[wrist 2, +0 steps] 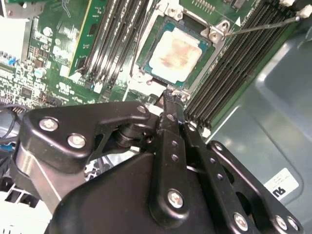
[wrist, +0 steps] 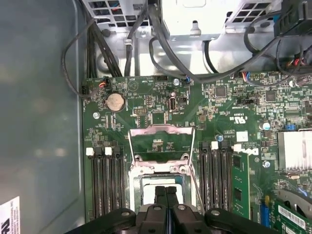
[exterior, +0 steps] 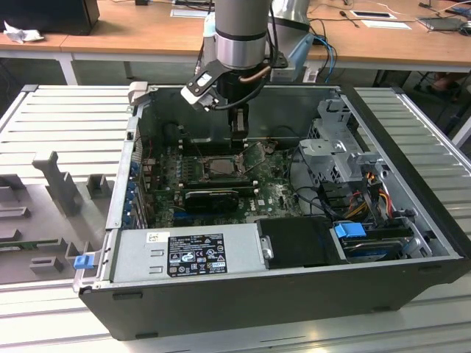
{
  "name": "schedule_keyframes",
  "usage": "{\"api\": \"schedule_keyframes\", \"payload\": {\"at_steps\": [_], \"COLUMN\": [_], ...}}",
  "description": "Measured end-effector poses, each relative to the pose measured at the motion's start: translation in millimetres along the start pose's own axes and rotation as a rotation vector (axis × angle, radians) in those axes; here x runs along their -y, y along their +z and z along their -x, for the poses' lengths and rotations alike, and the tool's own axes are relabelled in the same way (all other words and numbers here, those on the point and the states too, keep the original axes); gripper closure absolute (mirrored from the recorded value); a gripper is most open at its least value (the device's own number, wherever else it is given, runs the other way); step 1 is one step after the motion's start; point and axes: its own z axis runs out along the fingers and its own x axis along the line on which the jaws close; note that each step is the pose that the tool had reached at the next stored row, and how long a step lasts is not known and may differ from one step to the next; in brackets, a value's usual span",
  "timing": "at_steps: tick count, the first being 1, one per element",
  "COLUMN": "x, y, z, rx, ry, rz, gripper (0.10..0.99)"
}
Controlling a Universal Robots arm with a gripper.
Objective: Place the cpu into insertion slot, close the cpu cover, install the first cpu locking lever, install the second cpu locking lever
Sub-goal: 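Close the cpu cover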
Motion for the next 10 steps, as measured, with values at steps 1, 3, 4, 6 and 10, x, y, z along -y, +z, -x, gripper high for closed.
{"api": "schedule_keyframes", "payload": {"at_steps": [1, 3, 4, 6, 10], "x": [-2.1, -8.1, -11.5, -18.4, -27.9], "y": [0.0, 0.3, 0.4, 0.7, 1.5], "z": [-0.1, -0.3, -0.4, -0.7, -1.1], "rx": [0.0002, 0.0003, 0.0003, 0.0004, -0.0003], "ry": [0.000, 0.000, 0.000, 0.000, -0.015], "rz": [0.000, 0.000, 0.000, -0.001, -0.001], "gripper": [0.980, 0.980, 0.980, 0.980, 0.980]}}
